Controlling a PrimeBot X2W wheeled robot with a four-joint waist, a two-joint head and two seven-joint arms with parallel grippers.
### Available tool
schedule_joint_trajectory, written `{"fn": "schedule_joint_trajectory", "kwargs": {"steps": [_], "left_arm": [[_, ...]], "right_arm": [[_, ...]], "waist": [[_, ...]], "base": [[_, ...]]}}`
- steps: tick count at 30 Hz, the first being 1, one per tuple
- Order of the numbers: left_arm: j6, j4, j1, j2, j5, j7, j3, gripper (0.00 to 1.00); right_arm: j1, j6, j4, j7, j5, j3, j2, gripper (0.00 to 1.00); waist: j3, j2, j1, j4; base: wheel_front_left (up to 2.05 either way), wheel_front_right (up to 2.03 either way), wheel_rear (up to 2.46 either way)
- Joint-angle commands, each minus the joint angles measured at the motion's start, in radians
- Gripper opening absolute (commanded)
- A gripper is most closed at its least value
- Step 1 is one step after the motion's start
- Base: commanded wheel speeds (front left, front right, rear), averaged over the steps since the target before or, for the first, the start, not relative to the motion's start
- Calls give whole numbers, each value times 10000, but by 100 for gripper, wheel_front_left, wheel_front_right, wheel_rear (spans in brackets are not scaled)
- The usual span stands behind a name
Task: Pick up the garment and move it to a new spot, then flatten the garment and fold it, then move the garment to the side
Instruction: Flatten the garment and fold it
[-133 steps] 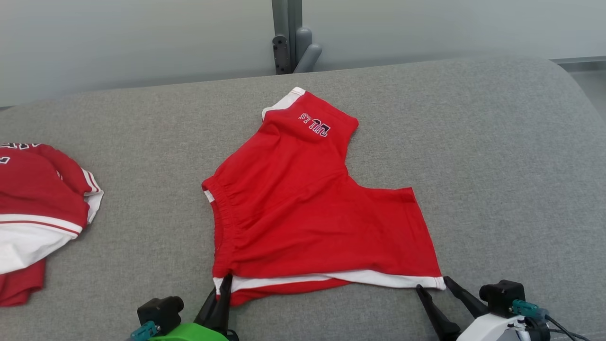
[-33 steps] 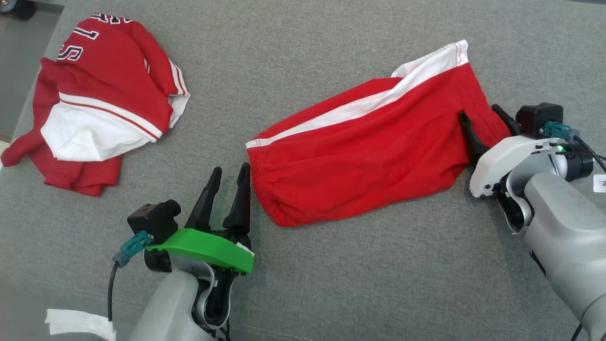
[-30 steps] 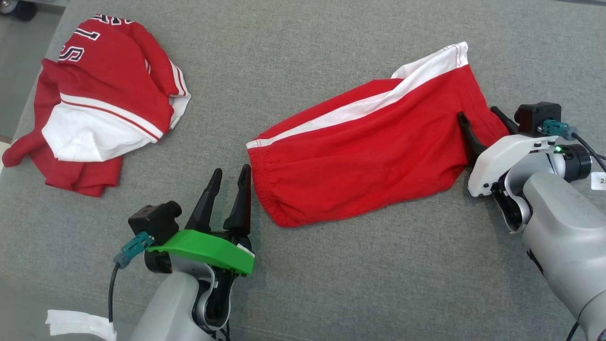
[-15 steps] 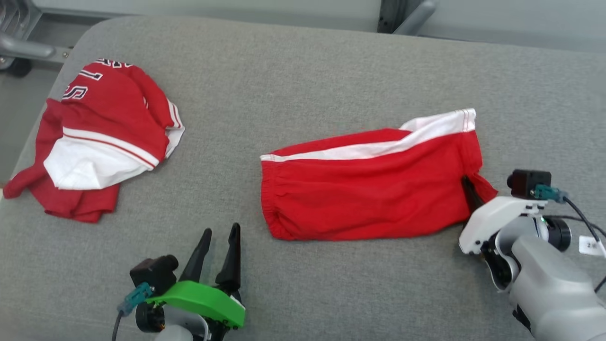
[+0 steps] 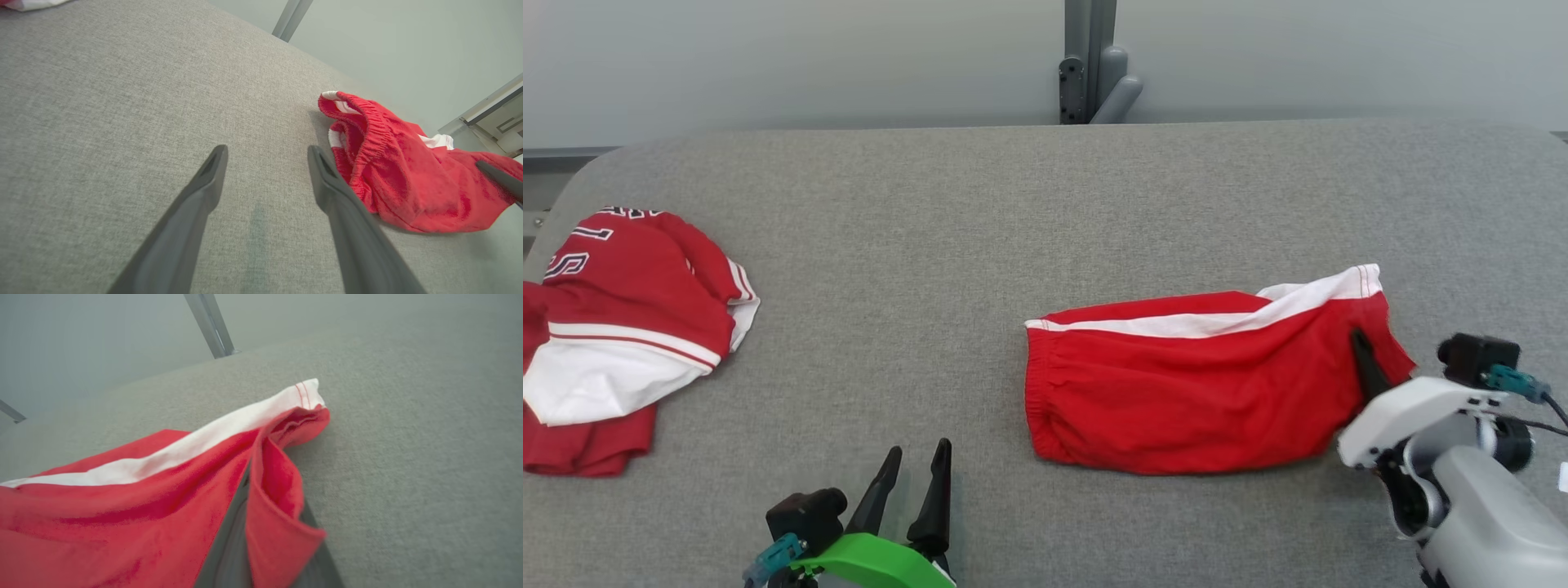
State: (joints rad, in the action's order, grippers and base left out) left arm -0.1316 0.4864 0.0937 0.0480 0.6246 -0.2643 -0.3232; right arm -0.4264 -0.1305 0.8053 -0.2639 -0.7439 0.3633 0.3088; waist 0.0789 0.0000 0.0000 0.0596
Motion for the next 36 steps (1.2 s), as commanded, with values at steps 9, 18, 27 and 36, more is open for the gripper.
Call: {"fn": "schedule_joint_trajectory", "kwargs": {"steps": [9, 18, 27, 36], "left_arm": [[21, -109, 119, 45, -45, 1, 164, 100], [21, -38, 477, 48, -694, 1, 232, 100], [121, -161, 214, 40, -1311, 1, 965, 100], [368, -667, -201, 44, -2120, 1, 1752, 100]], "right_arm": [[252, -3, -3442, 33, 766, 1950, -727, 0], [-427, -1, -2939, 287, 270, 4283, -1817, 100], [-564, -1, -2193, -24, 785, 3187, -1766, 100], [1421, -1, -2972, -13, 3529, -685, -1694, 100]], "waist": [[-41, 0, 0, 105], [113, 0, 0, 754], [-32, 0, 0, 284], [-348, 0, 0, -451]], "base": [[0, 0, 0], [0, 0, 0], [0, 0, 0], [0, 0, 0]]}}
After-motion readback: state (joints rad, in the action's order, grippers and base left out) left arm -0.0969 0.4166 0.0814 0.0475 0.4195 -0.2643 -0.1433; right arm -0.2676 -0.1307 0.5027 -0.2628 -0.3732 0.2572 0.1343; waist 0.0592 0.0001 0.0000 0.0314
